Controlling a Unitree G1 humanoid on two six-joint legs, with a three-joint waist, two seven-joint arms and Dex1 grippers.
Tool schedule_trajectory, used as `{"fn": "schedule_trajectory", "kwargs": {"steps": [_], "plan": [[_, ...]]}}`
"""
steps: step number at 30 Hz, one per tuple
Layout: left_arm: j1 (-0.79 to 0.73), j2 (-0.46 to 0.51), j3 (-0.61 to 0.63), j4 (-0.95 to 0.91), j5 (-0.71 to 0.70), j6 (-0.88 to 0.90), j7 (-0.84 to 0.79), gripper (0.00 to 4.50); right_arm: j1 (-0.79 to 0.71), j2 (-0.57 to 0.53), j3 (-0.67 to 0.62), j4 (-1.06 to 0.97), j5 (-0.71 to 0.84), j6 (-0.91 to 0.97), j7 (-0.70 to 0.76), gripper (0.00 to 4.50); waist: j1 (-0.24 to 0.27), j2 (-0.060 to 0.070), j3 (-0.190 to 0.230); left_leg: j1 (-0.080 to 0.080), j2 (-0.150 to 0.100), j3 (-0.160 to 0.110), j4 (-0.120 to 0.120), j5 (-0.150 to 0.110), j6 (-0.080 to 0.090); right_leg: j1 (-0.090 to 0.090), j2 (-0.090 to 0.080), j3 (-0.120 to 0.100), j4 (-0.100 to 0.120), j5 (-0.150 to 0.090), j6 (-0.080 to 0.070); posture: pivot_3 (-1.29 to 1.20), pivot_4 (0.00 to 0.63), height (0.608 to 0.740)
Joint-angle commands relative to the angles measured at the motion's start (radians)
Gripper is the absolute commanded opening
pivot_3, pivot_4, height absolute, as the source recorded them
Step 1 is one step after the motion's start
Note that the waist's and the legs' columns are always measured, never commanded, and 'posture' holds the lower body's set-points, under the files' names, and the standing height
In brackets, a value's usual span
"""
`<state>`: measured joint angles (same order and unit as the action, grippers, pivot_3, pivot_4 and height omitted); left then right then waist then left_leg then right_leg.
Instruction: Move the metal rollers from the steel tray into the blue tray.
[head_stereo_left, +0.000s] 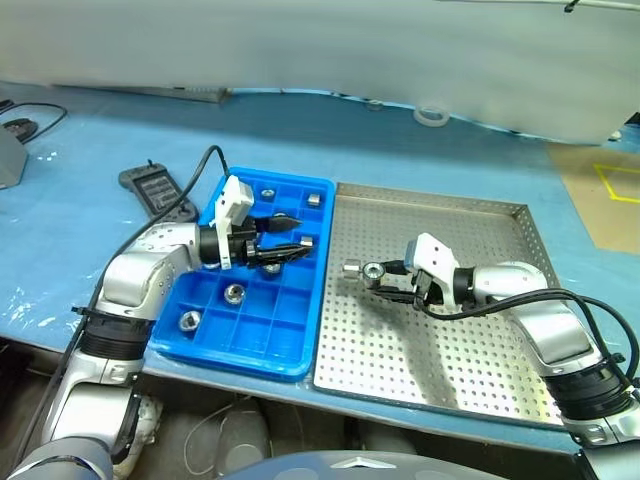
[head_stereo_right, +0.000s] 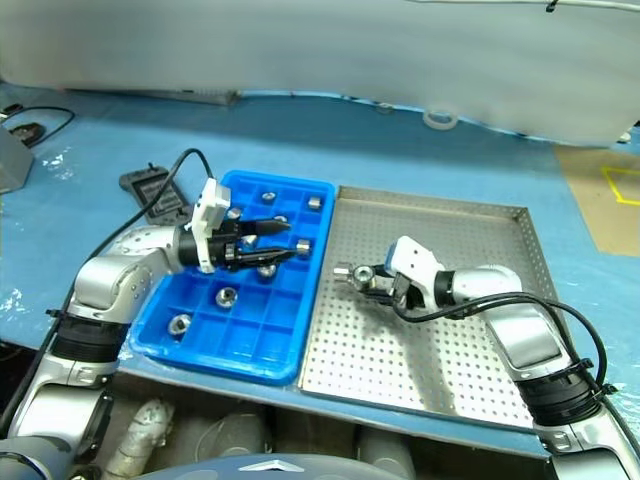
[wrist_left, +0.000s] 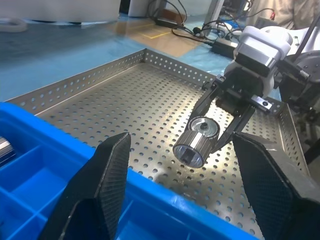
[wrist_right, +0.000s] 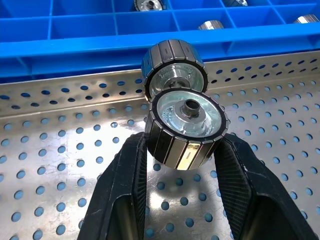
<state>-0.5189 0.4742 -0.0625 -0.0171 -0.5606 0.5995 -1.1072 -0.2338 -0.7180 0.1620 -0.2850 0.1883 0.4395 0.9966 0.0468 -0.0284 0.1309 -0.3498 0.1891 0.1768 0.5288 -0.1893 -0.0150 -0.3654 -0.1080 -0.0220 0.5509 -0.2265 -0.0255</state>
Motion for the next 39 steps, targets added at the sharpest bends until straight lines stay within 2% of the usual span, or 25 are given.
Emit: {"fn": "schedule_trajectory", "kwargs": {"steps": [1, 8, 21, 27, 35, 39], "plan": [[-0.069, -0.055, 0.011, 0.018, -0.068, 0.080, 0.024, 3.39, -0.068, 0.025, -0.013, -0.072, 0.007, -0.009, -0.036, 1.57, -0.002, 0.000, 0.000, 0.000, 0.000, 0.000, 0.000, 0.000, 0.000, 0.000, 0.000, 0.000, 0.000, 0.000, 0.000, -0.08, 0.150, 0.740], [-0.094, -0.080, -0.035, 0.060, -0.084, 0.185, -0.001, 3.39, -0.127, 0.055, 0.005, -0.035, -0.053, -0.113, -0.082, 1.57, -0.006, 0.001, 0.000, 0.002, 0.000, 0.001, 0.001, 0.001, -0.002, 0.000, 0.000, 0.001, 0.001, 0.000, 0.000, -0.11, 0.150, 0.740], [-0.105, -0.139, -0.044, 0.104, -0.033, 0.125, 0.028, 3.39, -0.113, 0.066, 0.000, 0.001, -0.046, -0.191, -0.071, 1.57, -0.007, 0.001, 0.000, -0.001, 0.000, 0.001, 0.002, 0.001, 0.004, 0.000, 0.000, 0.001, 0.000, 0.000, 0.000, -0.11, 0.150, 0.740], [-0.102, -0.145, -0.045, 0.114, -0.009, 0.102, 0.039, 3.39, -0.128, 0.086, -0.012, -0.005, -0.020, -0.173, -0.067, 1.57, -0.007, 0.001, 0.000, -0.001, 0.000, 0.001, 0.002, 0.001, 0.003, 0.000, 0.000, 0.001, 0.000, 0.000, 0.000, -0.11, 0.150, 0.740], [-0.109, -0.152, -0.036, 0.151, 0.012, 0.072, 0.054, 3.39, -0.155, 0.114, -0.085, -0.083, 0.142, -0.028, -0.067, 1.57, -0.006, 0.001, 0.000, -0.001, 0.000, 0.000, 0.002, 0.001, 0.004, 0.000, 0.000, 0.001, 0.000, 0.000, 0.000, -0.11, 0.150, 0.740], [-0.115, -0.159, -0.042, 0.181, 0.034, 0.045, 0.058, 3.39, -0.167, 0.109, -0.089, -0.119, 0.169, 0.021, -0.074, 1.57, -0.005, 0.001, 0.000, -0.001, 0.000, 0.000, 0.002, 0.001, 0.004, 0.000, 0.000, 0.000, 0.000, 0.000, 0.000, -0.11, 0.150, 0.740]]}}
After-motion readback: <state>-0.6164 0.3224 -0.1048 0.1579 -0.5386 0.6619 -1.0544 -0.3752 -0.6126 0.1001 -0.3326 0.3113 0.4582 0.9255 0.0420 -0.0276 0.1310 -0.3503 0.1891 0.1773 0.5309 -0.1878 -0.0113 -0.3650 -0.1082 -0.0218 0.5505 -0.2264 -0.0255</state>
